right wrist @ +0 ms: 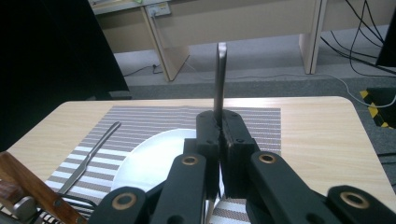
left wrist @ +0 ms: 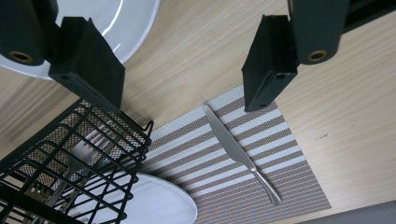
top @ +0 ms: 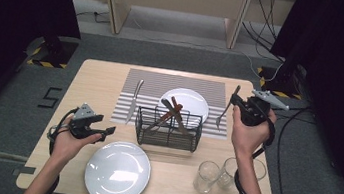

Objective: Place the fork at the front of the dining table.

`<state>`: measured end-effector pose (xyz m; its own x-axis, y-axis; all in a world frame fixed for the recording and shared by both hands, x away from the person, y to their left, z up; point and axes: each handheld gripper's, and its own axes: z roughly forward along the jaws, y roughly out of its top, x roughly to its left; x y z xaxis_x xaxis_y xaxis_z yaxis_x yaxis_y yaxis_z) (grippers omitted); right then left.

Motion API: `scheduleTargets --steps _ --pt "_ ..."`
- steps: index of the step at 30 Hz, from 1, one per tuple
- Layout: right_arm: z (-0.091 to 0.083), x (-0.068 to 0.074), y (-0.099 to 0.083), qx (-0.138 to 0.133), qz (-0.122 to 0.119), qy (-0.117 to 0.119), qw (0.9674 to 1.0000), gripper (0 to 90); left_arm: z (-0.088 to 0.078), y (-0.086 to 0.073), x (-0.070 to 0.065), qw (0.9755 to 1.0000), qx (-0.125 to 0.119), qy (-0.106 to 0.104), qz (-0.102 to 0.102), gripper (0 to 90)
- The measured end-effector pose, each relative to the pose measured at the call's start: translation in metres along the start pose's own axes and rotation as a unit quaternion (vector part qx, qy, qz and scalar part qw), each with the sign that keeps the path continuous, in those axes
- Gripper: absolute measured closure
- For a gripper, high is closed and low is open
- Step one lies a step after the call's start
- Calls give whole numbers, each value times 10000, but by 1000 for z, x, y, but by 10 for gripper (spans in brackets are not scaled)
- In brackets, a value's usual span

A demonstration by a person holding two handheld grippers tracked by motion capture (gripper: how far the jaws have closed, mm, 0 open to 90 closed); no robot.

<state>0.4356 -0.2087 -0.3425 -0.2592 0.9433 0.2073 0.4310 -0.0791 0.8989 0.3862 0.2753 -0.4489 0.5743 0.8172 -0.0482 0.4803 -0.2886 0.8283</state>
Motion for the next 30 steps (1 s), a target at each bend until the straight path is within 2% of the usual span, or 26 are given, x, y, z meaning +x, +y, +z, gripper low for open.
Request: scheduleTargets --steps 30 --pt "11 -6 -2 147 -16 -141 9998 873 0 -1 1 10000 11 -2 -11 292"
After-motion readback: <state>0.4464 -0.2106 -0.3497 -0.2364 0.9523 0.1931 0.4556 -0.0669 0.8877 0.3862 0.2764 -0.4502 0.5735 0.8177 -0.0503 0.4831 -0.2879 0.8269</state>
